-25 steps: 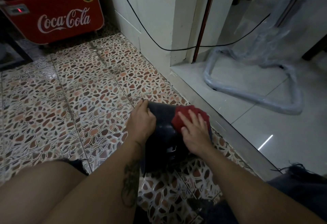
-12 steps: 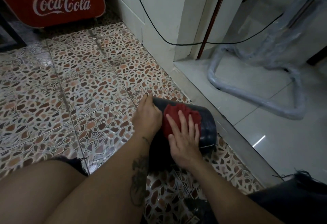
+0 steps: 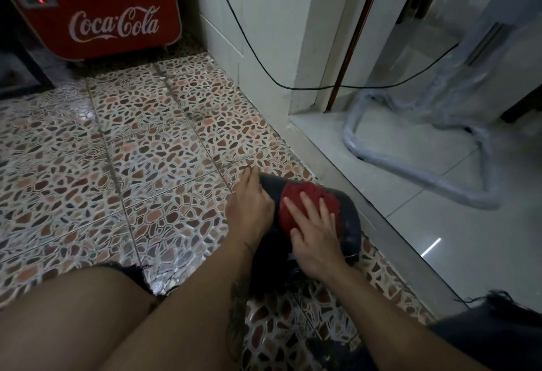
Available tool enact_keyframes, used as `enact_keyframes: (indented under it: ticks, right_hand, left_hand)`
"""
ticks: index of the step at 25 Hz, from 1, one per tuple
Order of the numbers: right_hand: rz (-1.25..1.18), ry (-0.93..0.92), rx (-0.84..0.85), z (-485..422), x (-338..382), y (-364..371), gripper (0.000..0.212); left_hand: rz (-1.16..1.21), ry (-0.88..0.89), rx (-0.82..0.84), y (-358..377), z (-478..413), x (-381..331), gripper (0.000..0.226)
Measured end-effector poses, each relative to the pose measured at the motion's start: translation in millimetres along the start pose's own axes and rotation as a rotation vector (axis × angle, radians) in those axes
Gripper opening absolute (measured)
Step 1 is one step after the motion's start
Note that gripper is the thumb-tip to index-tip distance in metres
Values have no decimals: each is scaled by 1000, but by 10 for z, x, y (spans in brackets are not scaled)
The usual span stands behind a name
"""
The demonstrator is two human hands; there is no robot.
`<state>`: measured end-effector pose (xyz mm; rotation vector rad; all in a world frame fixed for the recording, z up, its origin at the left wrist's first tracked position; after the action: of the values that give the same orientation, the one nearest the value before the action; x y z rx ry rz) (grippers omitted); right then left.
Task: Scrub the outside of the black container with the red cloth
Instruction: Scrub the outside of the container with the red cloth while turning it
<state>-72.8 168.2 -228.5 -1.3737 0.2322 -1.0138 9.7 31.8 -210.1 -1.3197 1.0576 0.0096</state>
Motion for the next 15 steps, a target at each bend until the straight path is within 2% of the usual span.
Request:
enact_keyframes:
  ticks: [2, 5, 9, 13, 15]
  right_hand:
    - [19, -17, 33, -112, 2, -48, 68]
    - [96, 68, 114, -547, 2, -121, 68]
    - [100, 189, 187, -906, 257, -115, 61]
    - [-11, -33, 58, -278, 139, -15, 71]
    - [-21, -54, 50, -103, 25, 7, 73]
  left_hand:
    - [32, 30, -8, 15, 65, 16, 55]
    - [56, 70, -43, 57, 216, -44, 56]
    - [135, 4, -85, 97, 243, -12, 53]
    - [205, -38, -93, 104, 55, 52, 51]
    - [189, -26, -74, 120, -25, 53, 53]
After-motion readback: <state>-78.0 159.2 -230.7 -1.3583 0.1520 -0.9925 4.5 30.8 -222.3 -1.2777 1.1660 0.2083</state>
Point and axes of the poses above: each hand's wrist, its own z-axis away from the middle knuckle, its own y-axis out of the palm, x = y × z, the point moved 4 cm from there along -z, towards the middle knuckle, and after that the axes turned 15 degrees about y, right-handed, at the moved point
